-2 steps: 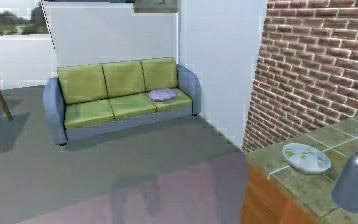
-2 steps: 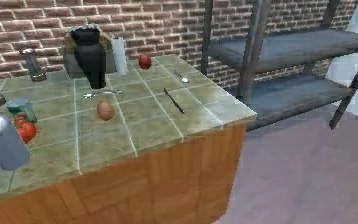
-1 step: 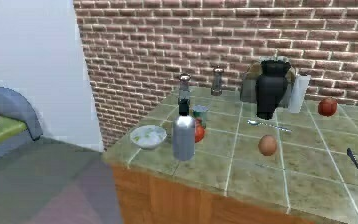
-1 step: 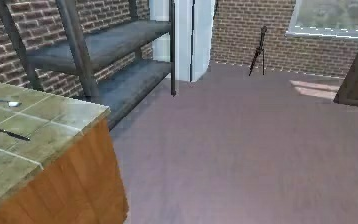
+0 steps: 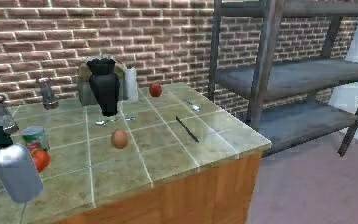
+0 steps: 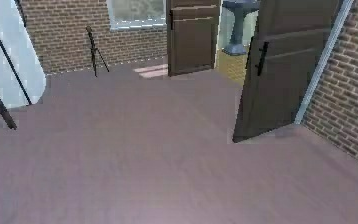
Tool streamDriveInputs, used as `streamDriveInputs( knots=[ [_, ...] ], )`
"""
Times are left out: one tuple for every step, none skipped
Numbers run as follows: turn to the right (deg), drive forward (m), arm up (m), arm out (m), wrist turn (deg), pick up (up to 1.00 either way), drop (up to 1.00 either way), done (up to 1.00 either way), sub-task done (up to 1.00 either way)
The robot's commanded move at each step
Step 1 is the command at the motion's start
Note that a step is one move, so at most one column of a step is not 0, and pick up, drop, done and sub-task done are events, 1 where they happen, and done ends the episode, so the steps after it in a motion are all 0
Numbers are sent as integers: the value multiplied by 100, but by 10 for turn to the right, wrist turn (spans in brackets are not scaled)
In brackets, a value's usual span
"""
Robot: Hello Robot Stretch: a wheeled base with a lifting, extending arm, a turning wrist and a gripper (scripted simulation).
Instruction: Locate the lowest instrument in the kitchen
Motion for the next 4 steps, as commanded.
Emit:
streamDriveInputs(
  knots=[
    [450, 0, 0, 0, 0, 0, 0, 0, 0],
    [210, 0, 0, 0, 0, 0, 0, 0, 0],
    [0, 100, 0, 0, 0, 0, 0, 0, 0],
    [0, 100, 0, 0, 0, 0, 0, 0, 0]
  ],
)
